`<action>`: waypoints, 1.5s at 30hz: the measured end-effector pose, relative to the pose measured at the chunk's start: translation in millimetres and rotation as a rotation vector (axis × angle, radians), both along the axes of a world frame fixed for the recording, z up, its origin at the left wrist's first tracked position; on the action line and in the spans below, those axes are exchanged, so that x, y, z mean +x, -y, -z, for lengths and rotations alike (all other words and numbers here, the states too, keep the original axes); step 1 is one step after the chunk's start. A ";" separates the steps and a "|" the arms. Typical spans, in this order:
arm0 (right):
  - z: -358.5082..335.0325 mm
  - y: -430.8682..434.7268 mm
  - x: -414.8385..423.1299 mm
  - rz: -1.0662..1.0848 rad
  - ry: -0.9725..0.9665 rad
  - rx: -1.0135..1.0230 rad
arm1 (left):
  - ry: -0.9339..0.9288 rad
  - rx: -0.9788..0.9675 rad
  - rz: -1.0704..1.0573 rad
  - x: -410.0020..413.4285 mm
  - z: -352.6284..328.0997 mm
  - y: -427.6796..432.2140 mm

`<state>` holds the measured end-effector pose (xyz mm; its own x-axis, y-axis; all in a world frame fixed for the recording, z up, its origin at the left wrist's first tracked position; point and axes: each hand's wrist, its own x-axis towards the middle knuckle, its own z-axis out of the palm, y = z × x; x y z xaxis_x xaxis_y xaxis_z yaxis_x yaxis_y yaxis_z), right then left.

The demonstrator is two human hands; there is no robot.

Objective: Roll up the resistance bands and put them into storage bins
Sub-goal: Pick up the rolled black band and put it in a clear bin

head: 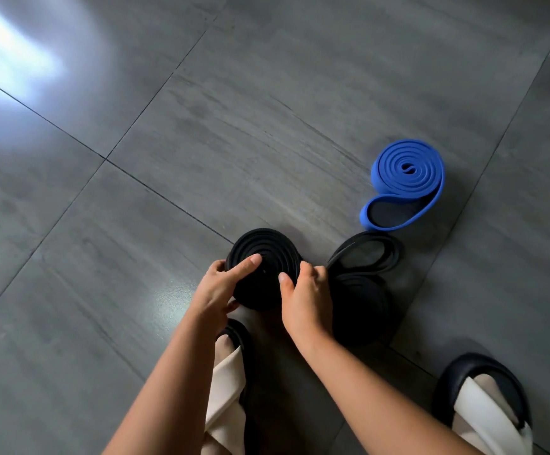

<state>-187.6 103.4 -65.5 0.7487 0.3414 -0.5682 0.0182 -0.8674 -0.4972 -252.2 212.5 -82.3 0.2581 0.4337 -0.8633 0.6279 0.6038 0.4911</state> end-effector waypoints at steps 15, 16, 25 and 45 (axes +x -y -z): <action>5.3 -16.2 -11.0 -0.174 0.115 0.058 | 0.081 0.010 -0.338 -3.3 -11.2 12.8; 4.2 -18.9 -8.5 -0.166 0.118 0.080 | 0.092 0.024 -0.366 -1.1 -14.4 11.9; -33.5 17.5 62.3 -0.453 0.514 0.256 | 0.277 -0.249 -0.745 40.5 -47.1 133.1; 1.4 104.1 93.5 -0.757 0.449 0.348 | -0.014 -0.085 0.137 25.0 -32.2 190.0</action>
<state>-94.1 -0.7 -66.8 0.3826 0.9222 -0.0557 0.7681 -0.3510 -0.5355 -227.2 22.5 -50.1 0.2975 0.3207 -0.8992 0.7136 0.5510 0.4326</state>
